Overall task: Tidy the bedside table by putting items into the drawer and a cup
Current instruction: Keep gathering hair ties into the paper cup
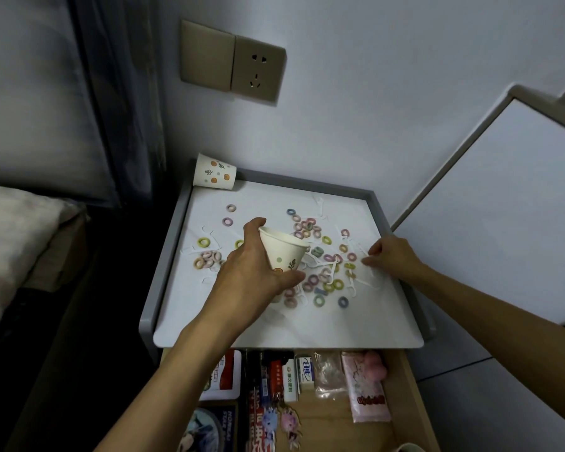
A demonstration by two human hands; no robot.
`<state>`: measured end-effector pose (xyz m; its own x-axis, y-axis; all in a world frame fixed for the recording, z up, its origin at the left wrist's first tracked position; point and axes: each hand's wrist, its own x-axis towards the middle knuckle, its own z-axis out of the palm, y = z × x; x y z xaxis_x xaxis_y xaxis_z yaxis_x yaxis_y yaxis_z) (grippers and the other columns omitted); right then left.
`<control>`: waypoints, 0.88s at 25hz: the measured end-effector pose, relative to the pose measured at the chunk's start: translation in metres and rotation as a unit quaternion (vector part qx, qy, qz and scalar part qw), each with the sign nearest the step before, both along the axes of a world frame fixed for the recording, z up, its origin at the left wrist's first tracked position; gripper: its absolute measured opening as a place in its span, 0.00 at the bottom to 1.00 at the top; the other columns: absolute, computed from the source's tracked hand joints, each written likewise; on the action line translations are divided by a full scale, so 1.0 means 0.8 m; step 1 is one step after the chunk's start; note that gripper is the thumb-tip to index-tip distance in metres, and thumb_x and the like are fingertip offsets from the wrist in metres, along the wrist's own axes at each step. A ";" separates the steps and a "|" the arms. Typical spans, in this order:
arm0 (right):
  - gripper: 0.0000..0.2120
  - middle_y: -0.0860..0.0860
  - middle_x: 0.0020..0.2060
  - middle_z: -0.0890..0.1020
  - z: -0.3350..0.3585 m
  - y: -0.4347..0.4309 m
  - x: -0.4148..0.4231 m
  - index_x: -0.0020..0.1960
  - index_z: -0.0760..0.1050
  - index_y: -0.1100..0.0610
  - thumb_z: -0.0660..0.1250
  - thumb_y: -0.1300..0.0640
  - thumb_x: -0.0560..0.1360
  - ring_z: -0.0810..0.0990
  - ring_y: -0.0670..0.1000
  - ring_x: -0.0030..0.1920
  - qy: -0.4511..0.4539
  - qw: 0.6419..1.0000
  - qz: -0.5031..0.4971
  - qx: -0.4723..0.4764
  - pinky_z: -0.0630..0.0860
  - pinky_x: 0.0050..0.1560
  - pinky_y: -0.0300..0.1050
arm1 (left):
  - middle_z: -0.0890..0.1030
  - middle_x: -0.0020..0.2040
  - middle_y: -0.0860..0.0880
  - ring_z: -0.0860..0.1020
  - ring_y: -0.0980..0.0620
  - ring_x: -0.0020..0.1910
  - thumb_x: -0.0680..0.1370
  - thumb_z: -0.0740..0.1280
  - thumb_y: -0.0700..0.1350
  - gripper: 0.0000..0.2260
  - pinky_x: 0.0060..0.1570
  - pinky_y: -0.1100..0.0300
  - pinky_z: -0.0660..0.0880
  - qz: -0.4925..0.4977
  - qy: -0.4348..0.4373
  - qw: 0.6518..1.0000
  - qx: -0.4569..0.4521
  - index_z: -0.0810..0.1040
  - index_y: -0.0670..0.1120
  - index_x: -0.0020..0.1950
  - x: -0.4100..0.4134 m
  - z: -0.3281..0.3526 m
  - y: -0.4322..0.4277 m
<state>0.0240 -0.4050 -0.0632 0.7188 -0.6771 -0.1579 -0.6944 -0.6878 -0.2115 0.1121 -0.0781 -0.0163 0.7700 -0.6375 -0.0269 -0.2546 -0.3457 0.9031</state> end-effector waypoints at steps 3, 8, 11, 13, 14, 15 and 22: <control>0.16 0.59 0.54 0.82 0.002 0.001 0.000 0.55 0.81 0.64 0.76 0.56 0.71 0.81 0.57 0.53 -0.019 0.999 -0.025 -0.009 0.77 0.57 0.51 | 0.77 0.60 0.48 0.77 0.50 0.52 0.69 0.77 0.52 0.42 0.42 0.61 0.71 -0.003 0.000 1.000 0.003 0.55 0.54 0.75 -0.001 -0.001 0.000; 0.16 0.60 0.52 0.83 0.008 0.001 0.002 0.54 0.82 0.65 0.76 0.57 0.71 0.81 0.57 0.51 0.027 0.999 -0.026 -0.007 0.77 0.53 0.48 | 0.77 0.60 0.49 0.77 0.50 0.51 0.69 0.77 0.52 0.42 0.41 0.61 0.71 -0.006 -0.002 1.000 0.002 0.54 0.54 0.75 -0.001 -0.002 0.000; 0.11 0.60 0.49 0.84 0.008 0.000 0.002 0.51 0.83 0.65 0.73 0.58 0.73 0.81 0.57 0.49 0.030 0.999 -0.014 0.003 0.78 0.55 0.52 | 0.77 0.60 0.49 0.77 0.49 0.52 0.69 0.77 0.52 0.42 0.45 0.59 0.72 -0.003 -0.001 1.000 -0.001 0.55 0.54 0.75 0.000 -0.002 0.000; 0.10 0.59 0.49 0.83 0.005 0.004 -0.001 0.52 0.82 0.65 0.72 0.59 0.74 0.81 0.57 0.50 0.025 1.000 -0.012 -0.006 0.78 0.55 0.53 | 0.77 0.60 0.49 0.77 0.49 0.53 0.69 0.77 0.52 0.42 0.44 0.60 0.71 -0.003 -0.001 1.000 0.000 0.55 0.54 0.75 0.001 -0.002 0.000; 0.10 0.59 0.49 0.83 0.002 0.004 -0.003 0.51 0.82 0.65 0.72 0.58 0.75 0.81 0.58 0.49 0.024 1.000 -0.012 -0.014 0.78 0.55 0.52 | 0.77 0.60 0.49 0.77 0.49 0.53 0.69 0.77 0.52 0.42 0.43 0.60 0.71 -0.005 -0.002 1.000 0.001 0.55 0.54 0.75 0.000 -0.002 0.001; 0.10 0.59 0.48 0.83 0.000 0.005 -0.005 0.51 0.82 0.65 0.71 0.58 0.75 0.81 0.58 0.49 0.027 0.999 -0.012 -0.023 0.78 0.54 0.51 | 0.77 0.60 0.49 0.77 0.50 0.52 0.69 0.77 0.53 0.42 0.42 0.61 0.71 -0.007 -0.002 1.000 0.002 0.55 0.54 0.75 0.000 -0.002 0.002; 0.11 0.59 0.48 0.81 -0.013 0.012 -0.015 0.52 0.77 0.63 0.67 0.54 0.78 0.80 0.57 0.48 0.043 0.996 0.007 -0.078 0.77 0.52 0.51 | 0.77 0.61 0.49 0.77 0.49 0.53 0.69 0.77 0.52 0.42 0.44 0.59 0.72 -0.006 -0.006 1.000 0.001 0.55 0.53 0.75 -0.001 -0.001 0.003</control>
<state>0.0123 -0.3951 -0.0733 0.7161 -0.6887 -0.1136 -0.6960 -0.7169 -0.0418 0.1113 -0.0761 -0.0173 0.7629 -0.6463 -0.0189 -0.2701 -0.3450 0.8989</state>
